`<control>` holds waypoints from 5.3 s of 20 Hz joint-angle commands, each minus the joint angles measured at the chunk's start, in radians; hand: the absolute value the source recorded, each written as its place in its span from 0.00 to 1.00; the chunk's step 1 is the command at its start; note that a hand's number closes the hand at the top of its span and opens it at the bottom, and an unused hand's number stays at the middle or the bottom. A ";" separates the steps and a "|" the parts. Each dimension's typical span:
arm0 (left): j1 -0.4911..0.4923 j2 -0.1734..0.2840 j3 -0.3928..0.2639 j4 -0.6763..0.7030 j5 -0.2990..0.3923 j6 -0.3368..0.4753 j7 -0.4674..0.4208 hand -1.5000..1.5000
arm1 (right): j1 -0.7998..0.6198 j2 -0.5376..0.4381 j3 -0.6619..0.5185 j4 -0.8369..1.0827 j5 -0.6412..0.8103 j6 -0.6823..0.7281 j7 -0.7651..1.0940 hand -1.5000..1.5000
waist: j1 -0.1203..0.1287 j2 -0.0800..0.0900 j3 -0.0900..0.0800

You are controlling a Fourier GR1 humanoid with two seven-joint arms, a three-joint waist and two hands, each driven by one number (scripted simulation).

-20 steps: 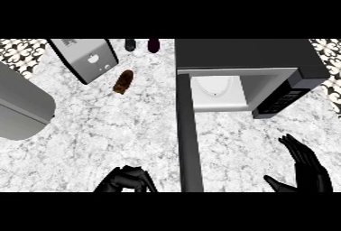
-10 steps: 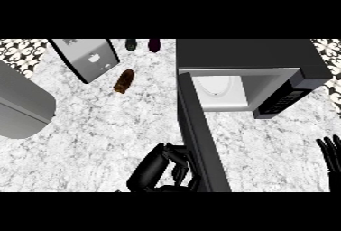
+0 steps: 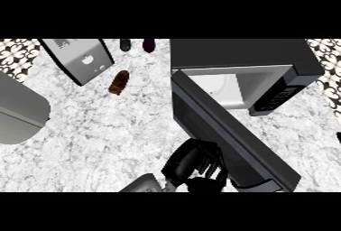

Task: Pick up the milk, place it into the microwave and close the microwave

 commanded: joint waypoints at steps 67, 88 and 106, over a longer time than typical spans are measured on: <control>-0.732 -0.005 0.060 0.464 0.750 0.297 -0.252 1.00 | -0.301 -0.383 -0.027 -0.228 -0.433 0.230 0.356 0.00 | -0.404 0.105 0.006; -0.677 0.008 0.110 0.574 0.867 0.445 -0.254 1.00 | -0.306 -0.438 -0.100 -0.182 -0.534 0.221 0.385 0.00 | -0.315 0.101 0.004; -0.662 0.086 0.022 0.624 0.968 0.330 -0.288 0.00 | -0.239 -0.479 -0.198 -0.212 -0.596 0.201 0.409 0.00 | -0.224 0.098 0.001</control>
